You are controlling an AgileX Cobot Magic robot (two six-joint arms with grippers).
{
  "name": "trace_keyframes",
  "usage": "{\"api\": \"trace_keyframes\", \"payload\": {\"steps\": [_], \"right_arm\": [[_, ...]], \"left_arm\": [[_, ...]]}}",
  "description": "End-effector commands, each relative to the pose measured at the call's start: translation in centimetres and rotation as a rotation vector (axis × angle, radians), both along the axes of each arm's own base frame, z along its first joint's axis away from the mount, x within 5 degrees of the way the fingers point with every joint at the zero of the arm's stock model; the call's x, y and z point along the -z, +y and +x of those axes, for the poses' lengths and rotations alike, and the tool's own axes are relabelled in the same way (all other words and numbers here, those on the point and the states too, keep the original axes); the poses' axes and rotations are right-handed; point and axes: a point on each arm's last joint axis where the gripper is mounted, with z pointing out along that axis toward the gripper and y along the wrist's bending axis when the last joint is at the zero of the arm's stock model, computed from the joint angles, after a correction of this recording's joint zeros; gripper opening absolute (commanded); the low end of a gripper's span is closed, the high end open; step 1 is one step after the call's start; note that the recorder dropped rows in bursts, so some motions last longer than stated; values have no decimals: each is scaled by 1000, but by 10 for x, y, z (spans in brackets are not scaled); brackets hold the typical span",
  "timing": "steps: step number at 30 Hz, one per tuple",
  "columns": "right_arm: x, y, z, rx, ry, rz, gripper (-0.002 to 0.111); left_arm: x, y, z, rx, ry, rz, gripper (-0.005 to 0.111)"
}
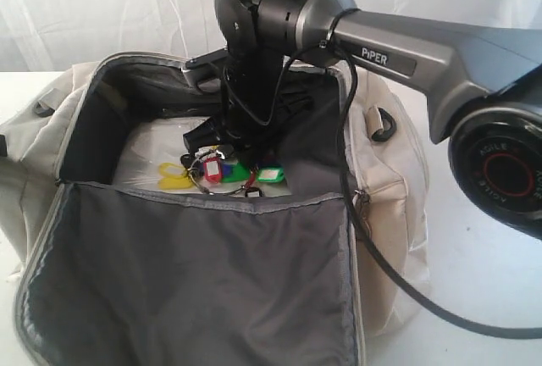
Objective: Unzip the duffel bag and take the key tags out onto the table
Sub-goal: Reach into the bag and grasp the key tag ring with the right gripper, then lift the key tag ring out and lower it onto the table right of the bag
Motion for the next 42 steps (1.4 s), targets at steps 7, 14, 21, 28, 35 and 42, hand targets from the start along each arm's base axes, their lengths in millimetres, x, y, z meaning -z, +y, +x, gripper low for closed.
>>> {"api": "trace_keyframes", "payload": {"steps": [7,14,21,28,35,42], "right_arm": [[-75,-11,-11,-35,-105,114,0],[-135,-30,-29,-39,-202,213,0],[-196,-61,-54,-36,-330,278,0],[-240,-103,-66,20,-531,222,0],[-263,-178,-80,160,-582,213,0],[-212,-254,-82,353,-469,17,0]], "left_arm": [[-2,-1,-1,-6,-8,-14,0],[-2,-1,-1,-6,-8,-14,0],[-2,-1,-1,-6,-8,-14,0],[-2,-1,-1,-6,-8,-14,0],[-2,-1,-1,-7,-7,-17,0],[-2,-1,-1,-7,-7,-17,0]]}}
